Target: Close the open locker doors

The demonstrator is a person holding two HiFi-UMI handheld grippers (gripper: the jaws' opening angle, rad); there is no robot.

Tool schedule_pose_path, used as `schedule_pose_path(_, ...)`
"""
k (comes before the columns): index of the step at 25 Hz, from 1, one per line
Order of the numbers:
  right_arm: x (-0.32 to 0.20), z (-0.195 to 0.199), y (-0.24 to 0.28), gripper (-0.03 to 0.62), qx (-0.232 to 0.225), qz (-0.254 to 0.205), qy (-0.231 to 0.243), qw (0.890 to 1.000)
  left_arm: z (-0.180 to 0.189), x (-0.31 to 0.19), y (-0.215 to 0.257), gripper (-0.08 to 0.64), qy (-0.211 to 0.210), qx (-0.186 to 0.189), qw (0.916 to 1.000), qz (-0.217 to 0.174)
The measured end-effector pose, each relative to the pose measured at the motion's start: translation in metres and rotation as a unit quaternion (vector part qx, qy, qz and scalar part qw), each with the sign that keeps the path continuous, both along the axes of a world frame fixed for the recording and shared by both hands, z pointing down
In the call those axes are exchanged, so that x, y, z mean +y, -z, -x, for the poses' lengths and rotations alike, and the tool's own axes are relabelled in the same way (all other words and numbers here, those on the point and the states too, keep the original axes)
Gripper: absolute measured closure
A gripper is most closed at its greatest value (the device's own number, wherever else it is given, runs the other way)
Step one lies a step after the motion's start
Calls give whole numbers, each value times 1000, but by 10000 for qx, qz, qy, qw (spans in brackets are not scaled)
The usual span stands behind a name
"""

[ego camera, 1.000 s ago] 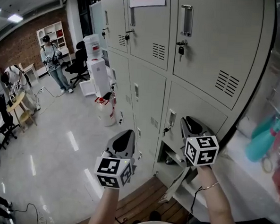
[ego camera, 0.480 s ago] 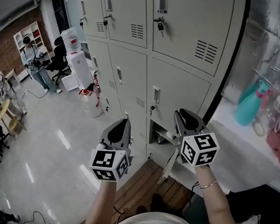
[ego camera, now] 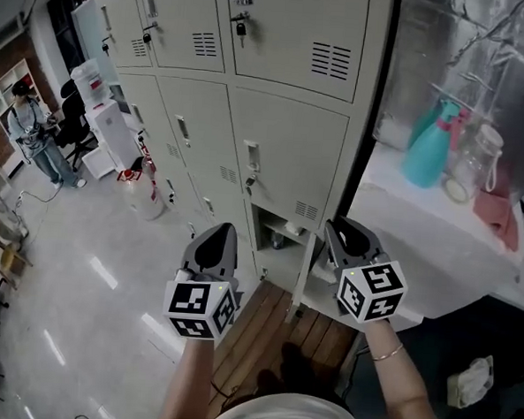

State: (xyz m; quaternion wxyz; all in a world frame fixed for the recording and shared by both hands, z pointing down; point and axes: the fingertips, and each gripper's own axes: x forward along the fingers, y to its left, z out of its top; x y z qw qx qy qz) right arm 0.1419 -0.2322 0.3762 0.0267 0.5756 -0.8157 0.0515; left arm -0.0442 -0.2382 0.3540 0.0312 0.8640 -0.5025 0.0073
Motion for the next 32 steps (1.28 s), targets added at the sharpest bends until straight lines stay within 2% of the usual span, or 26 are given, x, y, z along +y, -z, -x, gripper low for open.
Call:
schedule_pose_path(7, 23, -20, -62, 535, -212, 579, -255, 9978, -19, 9, -37, 538, -192, -115, 9993, 292)
schedule_pose_path(16, 35, -16, -147, 535, -307, 1444, -353, 9884, -29, 12, -95, 538, -288, -219, 9957, 847)
schedule_pose_path(25, 46, 1, -249, 523, -744, 2607, -425, 9616, -31, 8, -158, 538, -228, -365, 9896, 1371)
schedule_pose_path(32, 45, 16, -298, 503, -864, 3117, -345, 9456, -23, 8, -202, 538, -131, -338, 9834, 1781)
